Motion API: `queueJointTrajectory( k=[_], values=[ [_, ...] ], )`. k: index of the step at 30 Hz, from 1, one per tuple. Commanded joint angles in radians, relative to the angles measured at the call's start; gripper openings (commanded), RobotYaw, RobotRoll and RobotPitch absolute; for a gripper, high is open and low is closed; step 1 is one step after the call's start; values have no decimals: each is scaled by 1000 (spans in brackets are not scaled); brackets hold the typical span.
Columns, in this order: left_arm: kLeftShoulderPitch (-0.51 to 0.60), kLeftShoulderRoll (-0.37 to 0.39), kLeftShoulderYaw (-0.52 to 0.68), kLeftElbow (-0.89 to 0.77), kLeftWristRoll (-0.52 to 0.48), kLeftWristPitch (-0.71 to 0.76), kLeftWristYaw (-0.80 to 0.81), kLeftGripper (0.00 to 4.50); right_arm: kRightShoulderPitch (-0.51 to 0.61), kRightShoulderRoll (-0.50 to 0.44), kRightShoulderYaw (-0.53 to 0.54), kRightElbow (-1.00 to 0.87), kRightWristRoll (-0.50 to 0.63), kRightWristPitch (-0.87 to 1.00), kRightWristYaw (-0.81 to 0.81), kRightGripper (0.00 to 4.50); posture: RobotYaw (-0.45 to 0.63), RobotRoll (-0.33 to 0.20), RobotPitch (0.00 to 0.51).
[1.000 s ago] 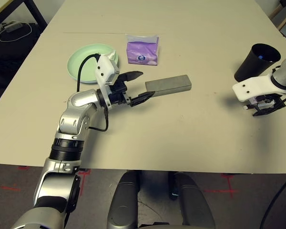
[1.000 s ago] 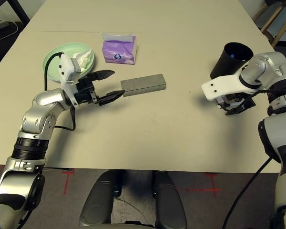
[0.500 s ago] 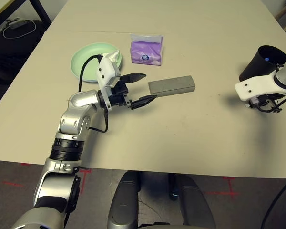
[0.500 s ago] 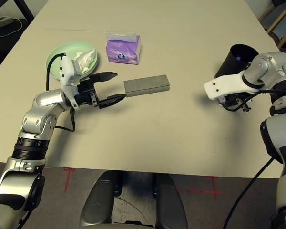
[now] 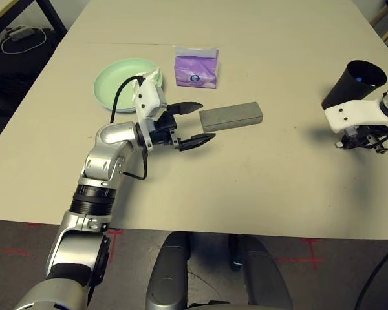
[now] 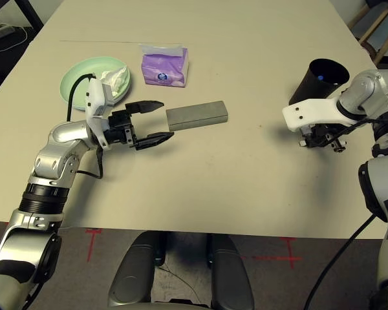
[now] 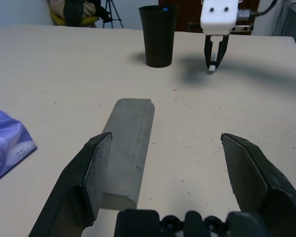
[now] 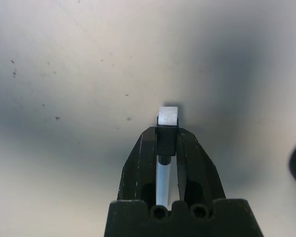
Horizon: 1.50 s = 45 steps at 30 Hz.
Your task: Organize and tidy the items on the table.
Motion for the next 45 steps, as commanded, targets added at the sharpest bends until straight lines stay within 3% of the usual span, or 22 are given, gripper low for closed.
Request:
queueJointTrajectory(
  k=[1, 7, 13, 18, 26, 32, 39, 45],
  values=[
    [-14, -6, -26, 27, 7, -33, -31, 4500, -32, -26, -61, -20, 69, 45, 71, 394, 132, 0, 172],
    [-38, -28, -26, 63, -1, -55, -42, 4500, -57, -32, -139, -66, 180, 120, 135, 394, 103, 0, 148],
    [-68, -45, -26, 105, 7, -73, -53, 4500, -31, -34, -192, -134, 383, 263, 135, 394, 81, 0, 125],
    [-81, -56, -20, 118, 0, -68, -45, 4500, 41, 4, -389, -225, 585, 465, 108, 394, 70, 0, 107],
    [-73, -50, -15, 106, -1, -52, -44, 4500, 277, 117, -648, -402, 783, 672, -245, 394, 74, 0, 106],
    [-69, -49, -7, 93, -3, -37, -26, 4500, 360, 248, -792, -603, 935, 777, -472, 394, 82, 0, 106],
    [-65, -49, -5, 90, -1, -29, -20, 4500, 415, 395, -846, -829, 1000, 840, -769, 394, 82, 0, 110],
    [-72, -48, -6, 97, 3, -29, -16, 4500, 369, 408, -837, -897, 970, 844, -967, 394, 78, 0, 108]
  ],
)
